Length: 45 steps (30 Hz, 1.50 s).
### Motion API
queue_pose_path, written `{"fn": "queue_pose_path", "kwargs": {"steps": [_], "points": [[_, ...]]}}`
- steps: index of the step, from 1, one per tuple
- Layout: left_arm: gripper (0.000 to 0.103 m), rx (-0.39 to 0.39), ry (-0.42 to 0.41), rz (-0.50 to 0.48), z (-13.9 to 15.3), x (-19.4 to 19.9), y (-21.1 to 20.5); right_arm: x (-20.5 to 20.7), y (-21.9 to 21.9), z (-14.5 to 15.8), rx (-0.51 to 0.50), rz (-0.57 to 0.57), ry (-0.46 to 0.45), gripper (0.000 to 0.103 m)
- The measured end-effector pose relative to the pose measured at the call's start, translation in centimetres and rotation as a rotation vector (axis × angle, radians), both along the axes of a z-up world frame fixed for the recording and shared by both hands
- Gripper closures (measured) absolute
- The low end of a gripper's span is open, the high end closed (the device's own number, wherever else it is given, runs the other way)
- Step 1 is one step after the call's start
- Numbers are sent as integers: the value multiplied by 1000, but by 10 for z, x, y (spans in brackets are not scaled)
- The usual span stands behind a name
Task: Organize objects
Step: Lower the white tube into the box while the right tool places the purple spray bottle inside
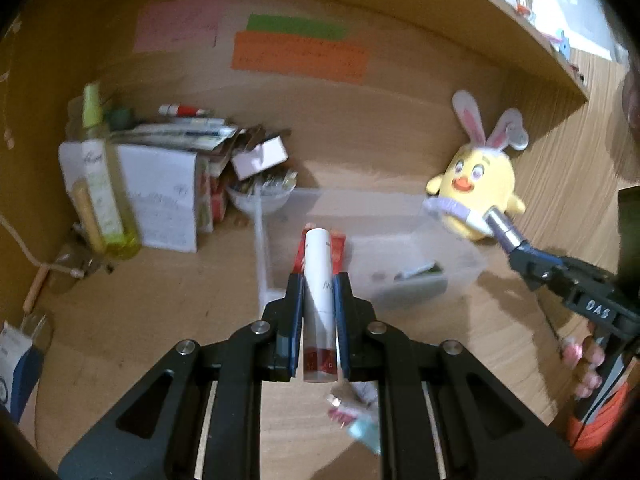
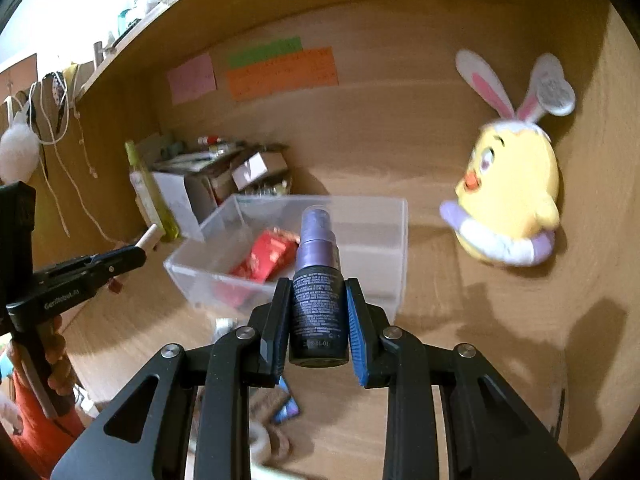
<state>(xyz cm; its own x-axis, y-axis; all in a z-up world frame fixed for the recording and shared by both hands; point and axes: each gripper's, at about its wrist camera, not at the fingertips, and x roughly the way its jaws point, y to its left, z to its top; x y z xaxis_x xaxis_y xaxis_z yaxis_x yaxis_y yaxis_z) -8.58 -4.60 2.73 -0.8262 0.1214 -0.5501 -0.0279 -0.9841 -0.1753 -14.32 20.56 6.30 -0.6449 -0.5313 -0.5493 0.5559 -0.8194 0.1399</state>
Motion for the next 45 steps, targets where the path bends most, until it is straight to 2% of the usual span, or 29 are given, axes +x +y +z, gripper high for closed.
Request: {"fn": "queue_pose_path", "kwargs": {"steps": [6, 13, 20, 27, 35, 45], "points": [[89, -7, 26, -18, 19, -28, 7, -26, -22, 14, 8, 0, 30, 80], [89, -10, 18, -40, 28, -61, 12, -60, -38, 12, 34, -10, -9, 80], [89, 28, -81, -72, 7, -106, 15, -88, -55, -13, 94, -3, -84, 80], [89, 13, -180, -78, -27, -139, 24, -111, -78, -42, 181, 18, -161, 80], [89, 16, -259, -102, -54, -151, 26, -126, -88, -62, 239, 23, -208, 80], [88, -8, -257, -116, -49, -142, 30, -126, -101, -72, 319, 25, -224, 79]]}}
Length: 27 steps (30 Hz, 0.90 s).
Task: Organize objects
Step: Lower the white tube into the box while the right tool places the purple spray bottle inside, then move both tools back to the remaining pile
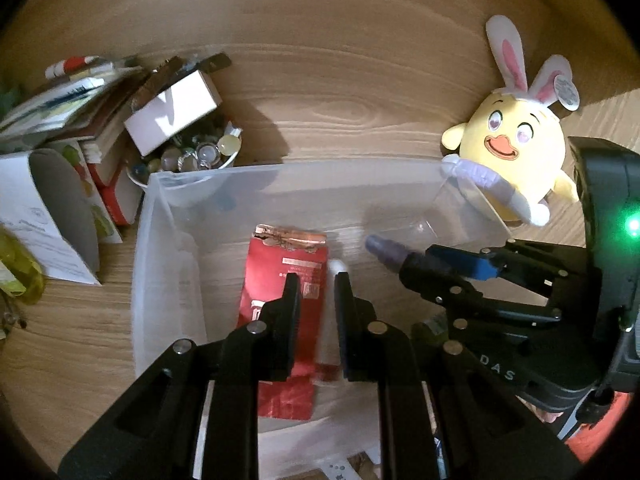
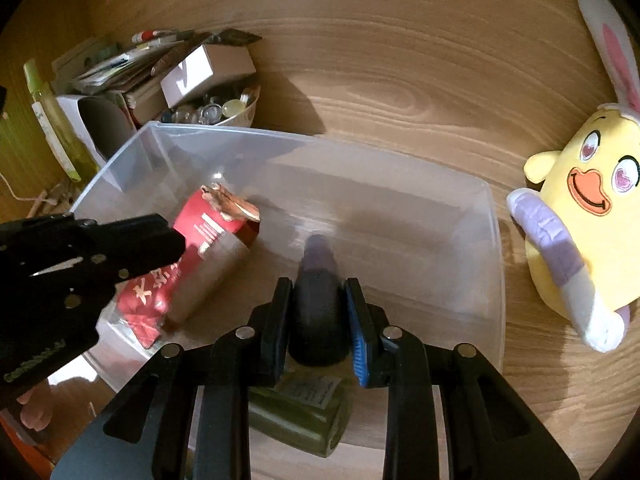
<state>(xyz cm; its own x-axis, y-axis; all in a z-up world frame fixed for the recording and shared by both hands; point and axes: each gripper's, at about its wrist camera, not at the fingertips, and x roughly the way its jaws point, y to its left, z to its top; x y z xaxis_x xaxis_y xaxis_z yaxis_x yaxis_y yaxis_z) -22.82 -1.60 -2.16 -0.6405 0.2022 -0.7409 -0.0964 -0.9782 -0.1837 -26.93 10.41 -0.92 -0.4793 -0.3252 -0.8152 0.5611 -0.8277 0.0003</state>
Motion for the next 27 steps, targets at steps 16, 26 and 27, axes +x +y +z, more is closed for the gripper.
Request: {"fn": "queue_pose_path", "kwargs": {"steps": [16, 26, 27], "points": [[30, -82, 148, 33, 39, 91, 3, 76, 49, 53, -121, 2, 143, 37], [12, -111, 168, 17, 20, 162, 13, 139, 91, 41, -177, 8, 147, 32], [12, -116, 157, 21, 15, 167, 13, 144, 93, 39, -181, 7, 144, 32]]}}
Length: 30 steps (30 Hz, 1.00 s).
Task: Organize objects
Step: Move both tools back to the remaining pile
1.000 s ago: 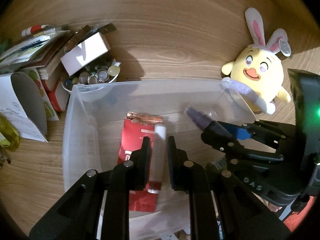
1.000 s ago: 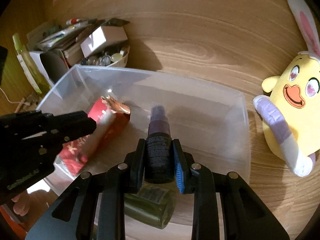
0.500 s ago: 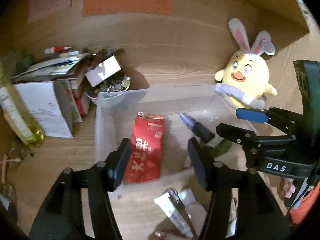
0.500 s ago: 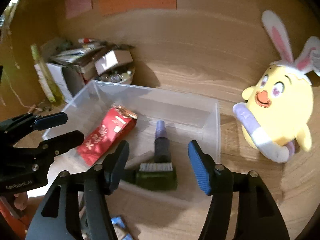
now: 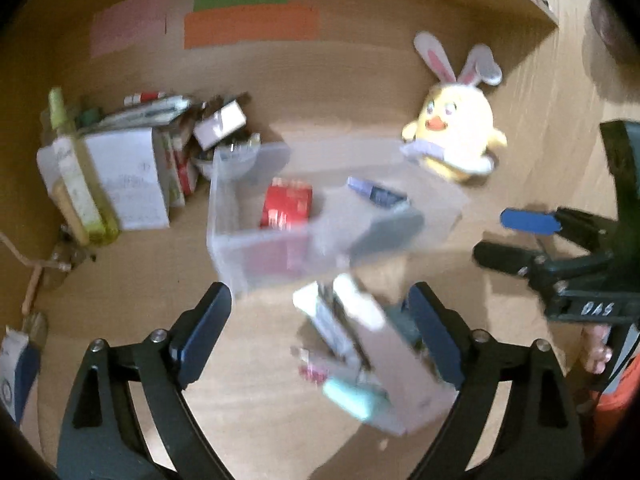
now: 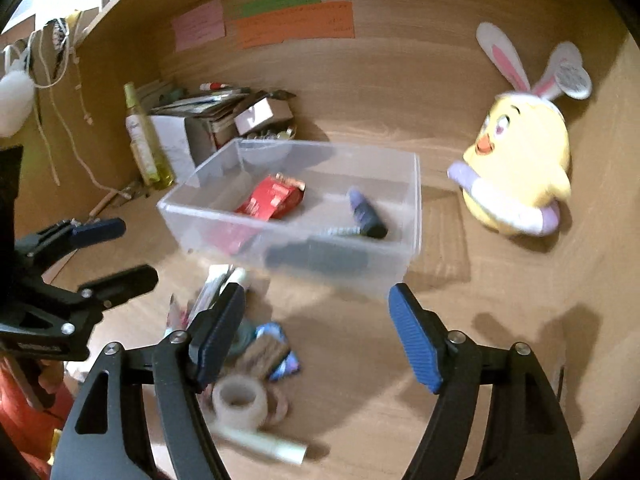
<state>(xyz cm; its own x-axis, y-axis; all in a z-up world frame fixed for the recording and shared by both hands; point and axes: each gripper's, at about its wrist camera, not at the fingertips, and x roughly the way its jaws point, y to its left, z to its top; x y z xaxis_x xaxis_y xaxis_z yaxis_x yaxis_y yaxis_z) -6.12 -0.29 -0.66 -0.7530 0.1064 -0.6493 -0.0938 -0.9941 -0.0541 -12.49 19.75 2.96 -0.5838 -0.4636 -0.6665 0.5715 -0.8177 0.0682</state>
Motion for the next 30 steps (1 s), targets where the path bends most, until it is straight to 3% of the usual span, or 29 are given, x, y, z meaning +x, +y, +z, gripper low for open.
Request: {"fn": "queue_pose_path", "kwargs": {"steps": [6, 13, 26, 30], "points": [[12, -47, -66, 84, -34, 24, -10, 29, 9, -22, 9, 6, -26, 32], [12, 52, -175, 79, -61, 38, -22, 47, 6, -43, 0, 40, -77, 32], [12, 79, -225, 13, -67, 18, 6, 48, -6, -60, 3, 36, -104, 32], [12, 77, -226, 14, -66, 21, 1, 48, -4, -62, -7, 41, -112, 44]]}}
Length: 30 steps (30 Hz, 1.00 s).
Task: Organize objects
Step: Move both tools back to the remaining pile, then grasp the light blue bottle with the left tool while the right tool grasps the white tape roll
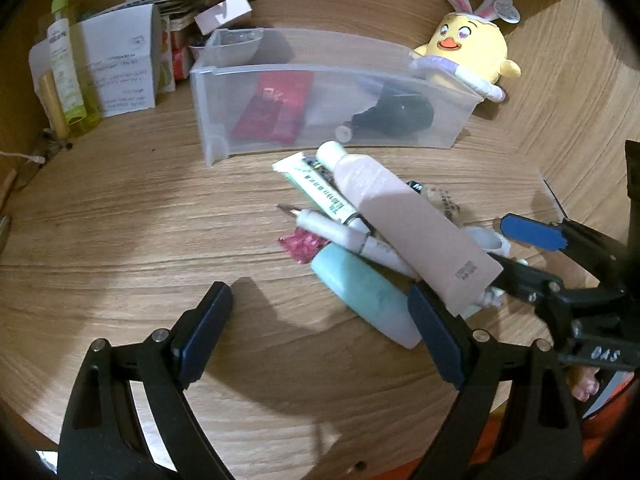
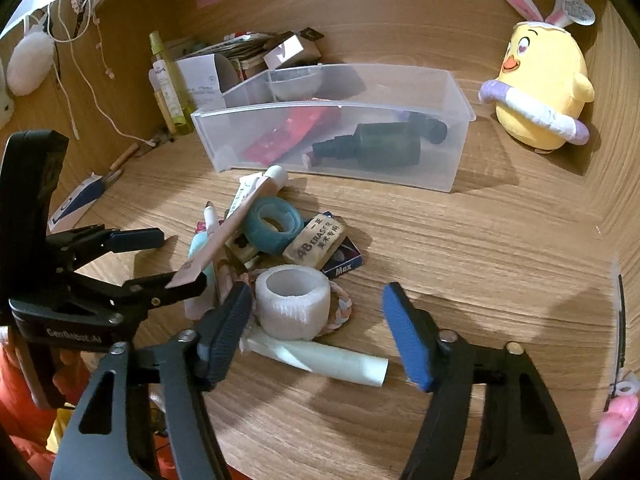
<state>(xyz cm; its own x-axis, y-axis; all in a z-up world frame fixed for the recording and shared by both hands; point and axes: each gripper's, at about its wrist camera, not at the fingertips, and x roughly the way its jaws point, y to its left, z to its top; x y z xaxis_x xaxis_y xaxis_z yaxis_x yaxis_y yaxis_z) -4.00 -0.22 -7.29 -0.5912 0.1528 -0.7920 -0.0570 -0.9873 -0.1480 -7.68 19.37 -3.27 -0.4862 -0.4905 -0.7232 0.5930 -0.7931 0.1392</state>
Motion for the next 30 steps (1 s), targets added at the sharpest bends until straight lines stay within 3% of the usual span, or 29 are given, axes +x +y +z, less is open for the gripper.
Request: {"fn": "queue_pose_path", "kwargs": {"steps": [7, 11, 15, 23, 30], "points": [[13, 5, -13, 50, 6, 10, -21, 3, 2, 0, 1, 12, 19, 49], [14, 27, -12, 30, 7, 7, -12, 1, -2, -1, 2, 20, 22, 52], [35, -16, -19, -18, 4, 0, 9, -1, -5, -3, -11, 36, 3, 67], [64, -55, -7, -42, 5, 6, 11, 2, 3, 0, -21, 12, 27, 67], [67, -47, -2, -38, 5, 7, 2, 5, 5, 5, -12, 8, 48, 67]]}}
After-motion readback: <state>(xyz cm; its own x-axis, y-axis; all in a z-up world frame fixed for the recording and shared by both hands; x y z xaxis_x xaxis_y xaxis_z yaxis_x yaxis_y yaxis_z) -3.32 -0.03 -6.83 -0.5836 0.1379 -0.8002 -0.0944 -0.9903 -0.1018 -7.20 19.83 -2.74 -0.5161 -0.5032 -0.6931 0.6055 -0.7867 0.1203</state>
